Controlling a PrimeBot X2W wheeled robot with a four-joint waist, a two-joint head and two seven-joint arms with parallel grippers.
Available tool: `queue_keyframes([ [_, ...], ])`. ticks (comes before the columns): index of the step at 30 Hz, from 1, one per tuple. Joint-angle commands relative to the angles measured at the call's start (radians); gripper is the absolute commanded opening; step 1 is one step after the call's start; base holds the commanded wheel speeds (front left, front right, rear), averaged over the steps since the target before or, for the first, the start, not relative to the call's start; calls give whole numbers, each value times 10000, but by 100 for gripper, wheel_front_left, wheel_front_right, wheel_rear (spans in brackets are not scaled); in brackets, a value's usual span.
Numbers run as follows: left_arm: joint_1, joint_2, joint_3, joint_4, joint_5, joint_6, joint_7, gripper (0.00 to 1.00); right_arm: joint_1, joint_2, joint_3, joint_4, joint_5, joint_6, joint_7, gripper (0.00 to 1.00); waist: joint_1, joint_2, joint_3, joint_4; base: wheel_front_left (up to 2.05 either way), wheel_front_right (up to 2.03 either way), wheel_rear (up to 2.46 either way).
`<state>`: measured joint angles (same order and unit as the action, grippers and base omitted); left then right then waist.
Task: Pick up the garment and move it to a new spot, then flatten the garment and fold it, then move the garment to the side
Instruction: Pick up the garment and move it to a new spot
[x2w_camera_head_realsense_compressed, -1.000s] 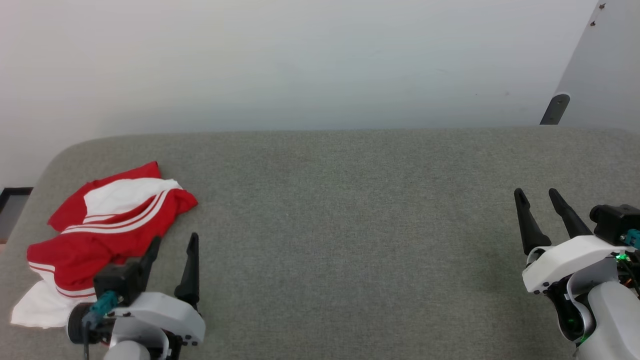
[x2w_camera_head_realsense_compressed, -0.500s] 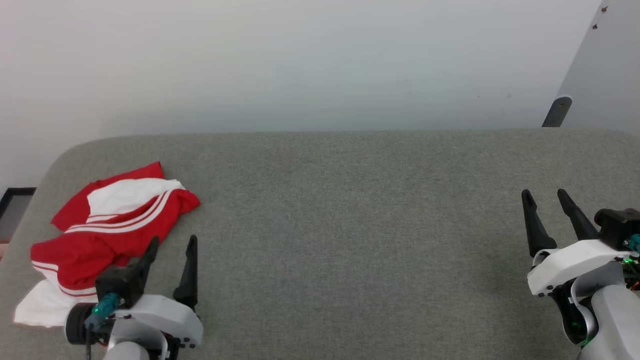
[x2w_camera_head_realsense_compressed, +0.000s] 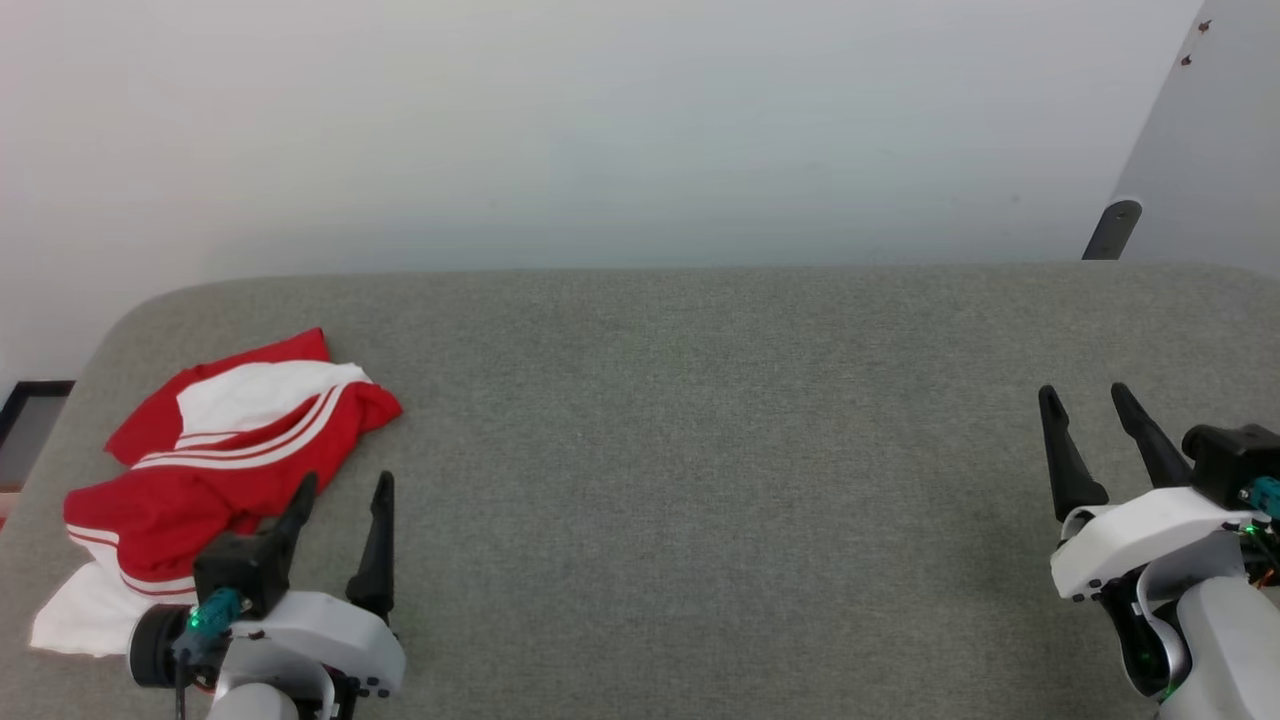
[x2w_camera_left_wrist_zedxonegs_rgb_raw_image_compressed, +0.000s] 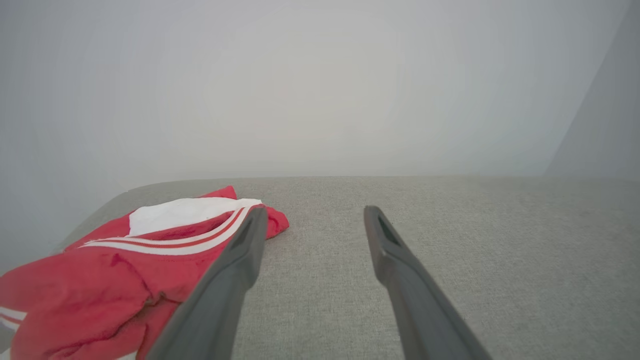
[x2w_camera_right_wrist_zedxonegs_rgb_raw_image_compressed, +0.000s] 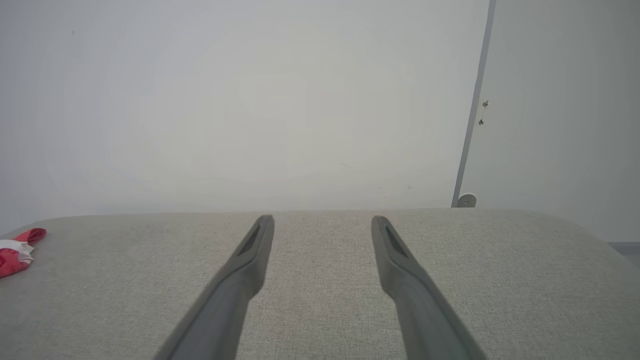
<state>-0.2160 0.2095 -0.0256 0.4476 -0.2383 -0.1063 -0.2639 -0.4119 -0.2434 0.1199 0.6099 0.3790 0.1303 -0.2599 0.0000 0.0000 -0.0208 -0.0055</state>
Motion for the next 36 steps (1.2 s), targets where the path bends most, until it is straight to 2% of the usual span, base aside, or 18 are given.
queue_keyframes([
  [1,-97,-21,20,43,-48,-40,-5,100,145,-2,-27,-37,102,7,-47,100,0,0,4,10,0,0,0],
  [11,-142,-74,4,196,-115,-106,-5,100,133,41,-103,-151,245,7,-53,100,0,0,54,151,0,0,0],
  [17,-111,-107,6,329,-72,-26,-4,100,244,4,97,-176,393,8,-46,100,0,0,52,647,0,0,0],
  [36,405,-167,181,221,-15,493,7,100,179,369,1578,-70,742,8,-38,100,0,0,28,4384,0,0,0],
])
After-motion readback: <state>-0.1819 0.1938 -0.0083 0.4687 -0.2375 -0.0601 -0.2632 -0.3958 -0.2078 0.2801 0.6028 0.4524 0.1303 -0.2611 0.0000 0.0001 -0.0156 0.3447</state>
